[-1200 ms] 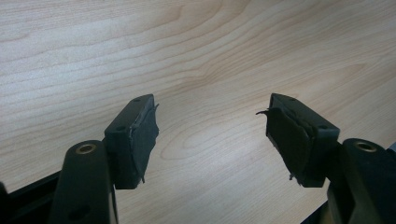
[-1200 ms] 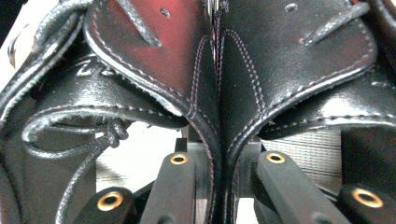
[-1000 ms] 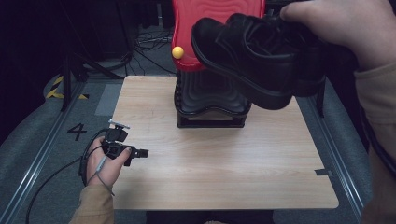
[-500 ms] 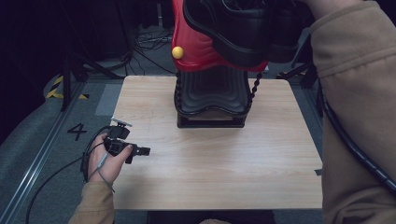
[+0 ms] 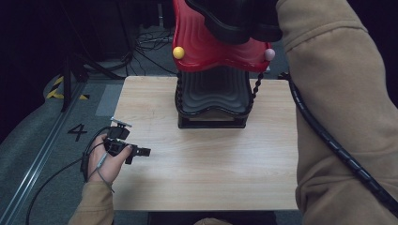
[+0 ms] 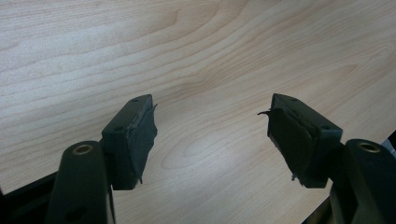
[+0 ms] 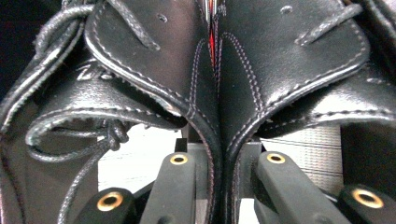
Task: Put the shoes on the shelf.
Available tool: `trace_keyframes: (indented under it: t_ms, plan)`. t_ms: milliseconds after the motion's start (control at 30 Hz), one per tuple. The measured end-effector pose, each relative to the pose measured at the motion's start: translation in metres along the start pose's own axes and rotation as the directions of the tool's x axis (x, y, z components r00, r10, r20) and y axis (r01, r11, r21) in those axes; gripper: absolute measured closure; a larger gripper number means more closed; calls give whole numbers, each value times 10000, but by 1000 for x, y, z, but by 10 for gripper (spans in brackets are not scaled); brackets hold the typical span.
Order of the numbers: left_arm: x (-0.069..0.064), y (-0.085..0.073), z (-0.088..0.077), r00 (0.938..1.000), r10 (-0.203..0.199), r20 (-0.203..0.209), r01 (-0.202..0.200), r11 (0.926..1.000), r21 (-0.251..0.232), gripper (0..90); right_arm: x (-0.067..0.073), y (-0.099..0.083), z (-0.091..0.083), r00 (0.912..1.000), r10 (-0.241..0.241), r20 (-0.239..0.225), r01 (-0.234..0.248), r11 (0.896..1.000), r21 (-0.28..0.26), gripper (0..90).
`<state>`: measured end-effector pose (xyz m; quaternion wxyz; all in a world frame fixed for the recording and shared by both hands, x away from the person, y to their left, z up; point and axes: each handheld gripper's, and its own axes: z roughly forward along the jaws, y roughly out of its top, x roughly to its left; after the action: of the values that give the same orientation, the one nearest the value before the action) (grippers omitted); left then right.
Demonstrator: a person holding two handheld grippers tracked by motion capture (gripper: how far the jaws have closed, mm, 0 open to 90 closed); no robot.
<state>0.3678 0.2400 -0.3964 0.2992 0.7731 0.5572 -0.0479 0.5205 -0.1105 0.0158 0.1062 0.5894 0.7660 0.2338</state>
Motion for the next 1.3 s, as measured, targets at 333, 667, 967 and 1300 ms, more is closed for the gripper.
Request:
trace_keyframes:
  t_ms: [333,667,967,1300]
  plan:
    - [4,0,1,9998,-46,169,45,10000,72,327,7,21,12,9976,440,530,-421,9985,-364,813]
    - [5,-2,-2,9997,-82,241,83,10000,-40,327,9,27,40,9917,769,1028,-664,9925,-1023,812]
    - [4,-2,-3,9996,-65,278,66,10000,-34,327,12,27,59,9933,817,812,-733,9921,-1018,802]
    - [3,-2,-2,9997,-81,228,81,10000,-32,327,11,22,75,9904,948,1003,-842,9909,-1048,802]
